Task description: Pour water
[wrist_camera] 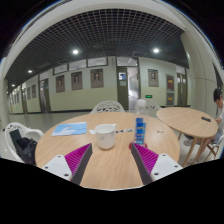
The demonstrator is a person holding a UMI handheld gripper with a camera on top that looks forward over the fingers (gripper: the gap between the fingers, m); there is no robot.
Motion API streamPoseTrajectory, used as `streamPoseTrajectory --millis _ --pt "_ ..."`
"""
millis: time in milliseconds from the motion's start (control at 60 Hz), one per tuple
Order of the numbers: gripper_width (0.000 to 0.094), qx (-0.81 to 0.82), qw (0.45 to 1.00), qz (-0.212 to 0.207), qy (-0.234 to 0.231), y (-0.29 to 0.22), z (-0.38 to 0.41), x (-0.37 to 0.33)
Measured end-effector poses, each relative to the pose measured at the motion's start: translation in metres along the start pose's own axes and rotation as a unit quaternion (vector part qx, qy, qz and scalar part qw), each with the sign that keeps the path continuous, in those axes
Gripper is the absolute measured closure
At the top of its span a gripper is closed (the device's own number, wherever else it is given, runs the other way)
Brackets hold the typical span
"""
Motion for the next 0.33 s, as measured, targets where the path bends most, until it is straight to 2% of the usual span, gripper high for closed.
streamPoseTrajectory --millis 167,217,283,333 --pt "0.0086 0.012 0.999 0.006 -0.052 0.012 0.031 -0.032" --pt "0.0086 0.009 0.998 0.015 -0.062 0.013 0.033 -0.033" --pt "0.0084 0.021 0.997 0.000 -0.070 0.007 0.035 -0.032" --pt "0.0084 0.026 0.997 0.006 -0.072 0.006 0.029 -0.029"
Point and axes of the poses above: the point between the fingertips, and its own axes, seen from behind it with the camera up: z to the left, y down, x forward, the way the camera looks, the point moved 4 cm from there along -x, backward, against the way the camera looks, and after that the axes turned 14 degrees about y, right-handed, at the moved point
